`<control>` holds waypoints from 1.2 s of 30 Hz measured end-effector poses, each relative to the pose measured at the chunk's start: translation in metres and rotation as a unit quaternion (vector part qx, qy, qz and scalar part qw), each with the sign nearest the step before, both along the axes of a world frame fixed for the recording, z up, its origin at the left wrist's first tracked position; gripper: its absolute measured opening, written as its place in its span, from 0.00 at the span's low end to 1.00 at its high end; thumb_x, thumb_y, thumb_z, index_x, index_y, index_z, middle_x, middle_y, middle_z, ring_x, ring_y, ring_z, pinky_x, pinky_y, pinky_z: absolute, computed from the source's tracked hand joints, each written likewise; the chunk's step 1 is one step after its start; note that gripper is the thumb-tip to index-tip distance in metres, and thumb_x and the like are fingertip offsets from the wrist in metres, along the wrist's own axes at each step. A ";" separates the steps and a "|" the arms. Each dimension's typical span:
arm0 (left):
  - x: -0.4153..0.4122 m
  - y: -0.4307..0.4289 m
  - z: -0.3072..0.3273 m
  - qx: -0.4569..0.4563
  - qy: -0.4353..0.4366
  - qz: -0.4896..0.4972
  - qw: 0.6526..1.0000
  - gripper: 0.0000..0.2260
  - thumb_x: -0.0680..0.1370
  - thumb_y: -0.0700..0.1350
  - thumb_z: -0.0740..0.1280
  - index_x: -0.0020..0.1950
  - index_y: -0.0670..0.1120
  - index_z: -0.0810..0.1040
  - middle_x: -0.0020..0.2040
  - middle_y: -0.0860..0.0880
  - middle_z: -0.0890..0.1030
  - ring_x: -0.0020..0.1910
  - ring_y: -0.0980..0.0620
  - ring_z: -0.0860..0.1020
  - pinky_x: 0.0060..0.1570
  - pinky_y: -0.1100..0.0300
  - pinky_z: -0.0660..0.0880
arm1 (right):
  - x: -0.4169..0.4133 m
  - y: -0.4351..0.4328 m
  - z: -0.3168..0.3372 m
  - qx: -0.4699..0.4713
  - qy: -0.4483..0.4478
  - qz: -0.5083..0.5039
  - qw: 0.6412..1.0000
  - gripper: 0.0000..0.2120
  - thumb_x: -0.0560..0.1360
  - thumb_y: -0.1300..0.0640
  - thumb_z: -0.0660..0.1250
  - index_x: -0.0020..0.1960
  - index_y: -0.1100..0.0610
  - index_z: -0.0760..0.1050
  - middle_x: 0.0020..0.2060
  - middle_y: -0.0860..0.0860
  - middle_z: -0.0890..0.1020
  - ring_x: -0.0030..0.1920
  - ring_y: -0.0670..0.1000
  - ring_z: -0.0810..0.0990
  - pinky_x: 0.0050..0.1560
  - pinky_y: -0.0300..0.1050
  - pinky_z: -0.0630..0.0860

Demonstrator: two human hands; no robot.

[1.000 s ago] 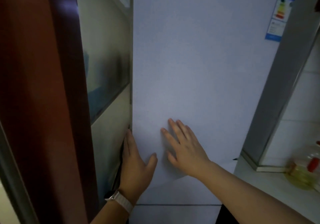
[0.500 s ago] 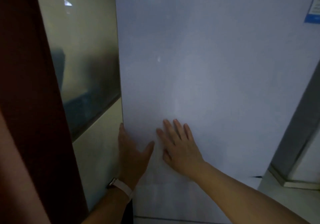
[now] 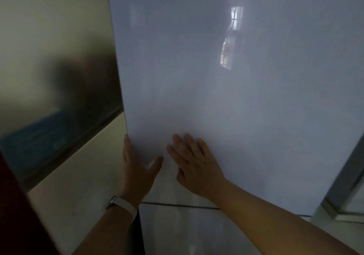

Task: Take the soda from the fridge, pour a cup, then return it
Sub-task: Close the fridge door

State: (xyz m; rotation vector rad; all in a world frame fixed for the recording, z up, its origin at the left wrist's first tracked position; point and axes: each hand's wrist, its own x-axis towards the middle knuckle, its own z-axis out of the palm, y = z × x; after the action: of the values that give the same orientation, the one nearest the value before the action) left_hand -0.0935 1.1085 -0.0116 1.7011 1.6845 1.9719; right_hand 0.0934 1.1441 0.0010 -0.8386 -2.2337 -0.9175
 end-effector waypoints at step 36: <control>0.163 -0.180 -0.021 -0.134 0.409 -0.364 0.826 0.26 0.70 0.58 0.59 0.60 0.44 0.81 0.57 0.47 0.82 0.55 0.45 0.80 0.57 0.55 0.73 | 0.225 -0.357 0.002 -0.396 0.209 -0.403 0.798 0.20 0.80 0.44 0.57 0.68 0.50 0.71 0.61 0.47 0.75 0.62 0.50 0.72 0.60 0.48 0.72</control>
State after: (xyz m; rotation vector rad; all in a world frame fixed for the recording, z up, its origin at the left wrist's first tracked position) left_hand 0.0698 0.9281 -0.0325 2.6846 1.0112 0.6522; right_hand 0.3180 0.7871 0.0028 -2.2333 -1.7815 0.0182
